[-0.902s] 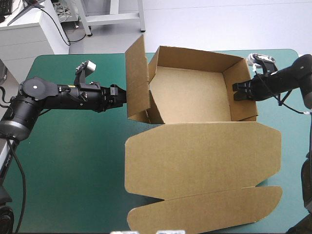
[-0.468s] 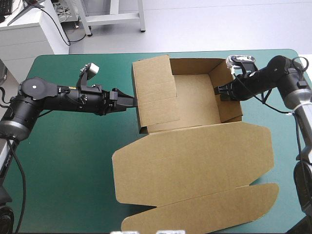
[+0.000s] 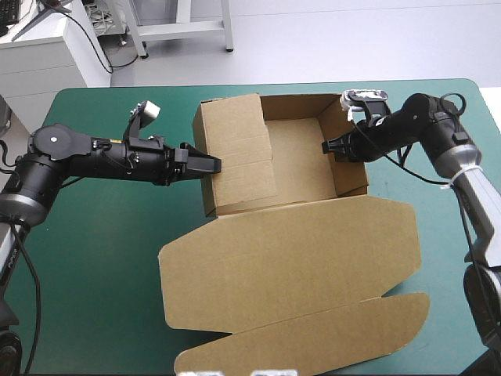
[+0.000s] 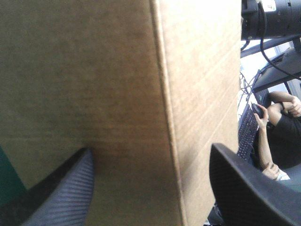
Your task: Fold the box
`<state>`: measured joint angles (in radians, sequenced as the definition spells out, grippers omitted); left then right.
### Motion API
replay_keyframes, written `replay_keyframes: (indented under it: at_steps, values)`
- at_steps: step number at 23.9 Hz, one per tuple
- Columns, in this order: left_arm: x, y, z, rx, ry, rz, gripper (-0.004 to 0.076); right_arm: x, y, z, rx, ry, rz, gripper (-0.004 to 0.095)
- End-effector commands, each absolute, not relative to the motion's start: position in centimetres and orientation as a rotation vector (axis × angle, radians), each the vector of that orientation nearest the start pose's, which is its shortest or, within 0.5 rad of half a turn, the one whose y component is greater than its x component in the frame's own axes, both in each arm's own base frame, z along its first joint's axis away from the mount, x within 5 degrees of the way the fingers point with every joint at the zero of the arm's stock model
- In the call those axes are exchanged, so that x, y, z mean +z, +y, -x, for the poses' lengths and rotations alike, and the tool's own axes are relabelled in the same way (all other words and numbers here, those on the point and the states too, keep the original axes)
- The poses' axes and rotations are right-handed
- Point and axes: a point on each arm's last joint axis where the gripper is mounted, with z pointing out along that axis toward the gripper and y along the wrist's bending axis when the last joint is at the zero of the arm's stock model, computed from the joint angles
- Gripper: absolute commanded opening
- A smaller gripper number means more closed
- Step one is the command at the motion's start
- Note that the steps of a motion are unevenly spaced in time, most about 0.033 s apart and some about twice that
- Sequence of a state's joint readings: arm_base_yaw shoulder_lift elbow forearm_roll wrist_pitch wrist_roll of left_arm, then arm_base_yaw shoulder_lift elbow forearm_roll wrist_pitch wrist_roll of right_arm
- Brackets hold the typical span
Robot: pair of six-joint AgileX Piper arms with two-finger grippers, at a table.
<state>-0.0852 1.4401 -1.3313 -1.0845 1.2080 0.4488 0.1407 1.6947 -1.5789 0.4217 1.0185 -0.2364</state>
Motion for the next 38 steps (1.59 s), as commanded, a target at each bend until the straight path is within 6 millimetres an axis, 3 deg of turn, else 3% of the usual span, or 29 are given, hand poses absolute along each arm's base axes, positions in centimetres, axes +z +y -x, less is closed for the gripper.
replay_keyframes:
  at_steps: [1,5,13,18,24,28,35,38]
  values:
    - [40.5,-10.1,-26.8,-1.329,2.218,-0.365,0.0494,36.8,10.4,-35.2,0.611,2.427,0.310,0.0004]
    - [39.9,-9.8,-26.8,-1.254,2.272,-0.374,0.0494,36.3,12.2,-35.1,0.635,2.433,0.332,0.0003]
    - [38.6,-8.7,-27.5,-1.038,2.419,-0.226,0.0494,35.0,15.0,-35.1,0.678,2.460,0.367,0.0003]
    - [36.9,-8.1,-27.7,-0.719,2.573,-0.176,0.0439,35.0,17.0,-34.6,0.716,2.445,0.392,0.0003]
    - [36.7,-8.9,-27.6,-0.670,2.598,-0.093,0.0429,35.0,17.7,-34.3,0.728,2.450,0.398,0.0003]
    - [36.2,-9.8,-27.1,-0.475,2.648,-0.128,0.0256,34.9,17.7,-34.2,0.727,2.458,0.399,0.0003]
    - [35.9,-9.8,-26.9,-0.337,2.667,-0.156,0.0016,34.8,17.7,-34.0,0.727,2.481,0.413,0.0003]
    - [35.7,-9.1,-27.0,-0.243,2.689,-0.082,-0.0008,34.7,17.7,-33.9,0.729,2.492,0.419,0.0003]
